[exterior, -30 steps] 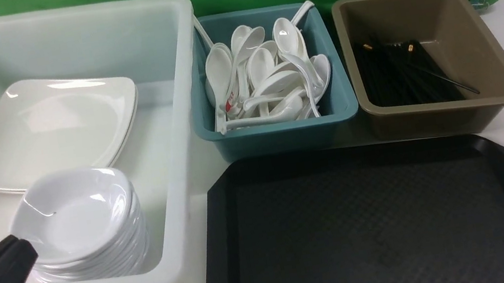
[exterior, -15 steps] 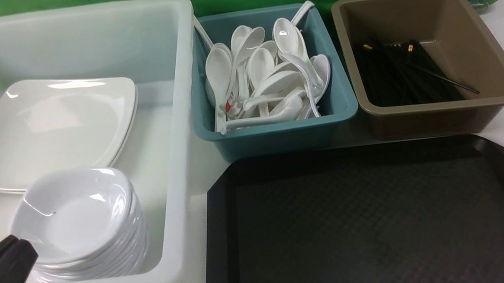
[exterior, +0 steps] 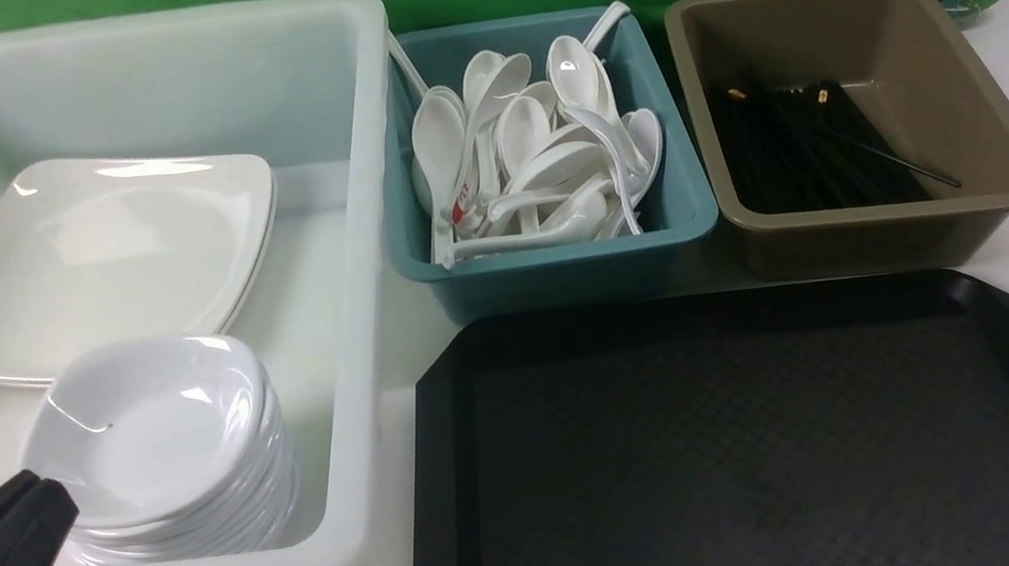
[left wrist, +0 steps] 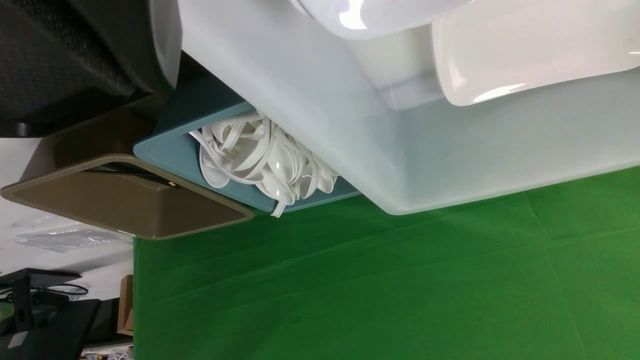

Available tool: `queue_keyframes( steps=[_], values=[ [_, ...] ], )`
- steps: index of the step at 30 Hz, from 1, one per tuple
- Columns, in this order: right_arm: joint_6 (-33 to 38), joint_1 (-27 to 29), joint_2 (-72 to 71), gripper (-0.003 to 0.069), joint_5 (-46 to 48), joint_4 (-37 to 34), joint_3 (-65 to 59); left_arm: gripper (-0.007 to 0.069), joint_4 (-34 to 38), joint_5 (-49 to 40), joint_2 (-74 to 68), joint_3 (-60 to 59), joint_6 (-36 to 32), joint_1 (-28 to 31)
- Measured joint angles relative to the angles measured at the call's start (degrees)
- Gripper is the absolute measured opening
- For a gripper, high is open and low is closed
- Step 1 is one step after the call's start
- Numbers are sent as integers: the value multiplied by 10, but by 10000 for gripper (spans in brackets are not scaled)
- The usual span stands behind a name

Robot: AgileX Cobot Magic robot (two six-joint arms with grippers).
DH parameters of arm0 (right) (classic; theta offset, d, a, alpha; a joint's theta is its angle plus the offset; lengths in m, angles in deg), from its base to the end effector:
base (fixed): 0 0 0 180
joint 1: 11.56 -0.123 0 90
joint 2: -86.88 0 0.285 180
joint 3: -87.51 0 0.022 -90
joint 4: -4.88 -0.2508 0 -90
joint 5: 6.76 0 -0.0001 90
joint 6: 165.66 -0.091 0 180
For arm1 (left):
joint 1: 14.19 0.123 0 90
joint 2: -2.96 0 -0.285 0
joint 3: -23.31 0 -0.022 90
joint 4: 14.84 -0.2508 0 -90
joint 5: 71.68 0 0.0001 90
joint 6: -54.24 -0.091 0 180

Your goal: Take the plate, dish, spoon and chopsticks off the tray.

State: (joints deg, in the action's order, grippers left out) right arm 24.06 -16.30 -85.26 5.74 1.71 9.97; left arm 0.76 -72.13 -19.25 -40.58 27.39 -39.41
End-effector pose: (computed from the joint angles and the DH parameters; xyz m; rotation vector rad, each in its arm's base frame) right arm 0.0557 0.0057 0.1914 -0.1780 1.6991 -0.0143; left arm 0.0684 -0.0325 0.2751 0.4752 1.4369 -0.1971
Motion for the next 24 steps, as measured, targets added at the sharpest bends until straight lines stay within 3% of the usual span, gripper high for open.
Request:
queue_keyframes(
  steps=[24],
  values=[
    [-3, 0, 0, 74, 3, 1, 0, 13, -2, 0, -1, 0, 0, 0]
  ],
)
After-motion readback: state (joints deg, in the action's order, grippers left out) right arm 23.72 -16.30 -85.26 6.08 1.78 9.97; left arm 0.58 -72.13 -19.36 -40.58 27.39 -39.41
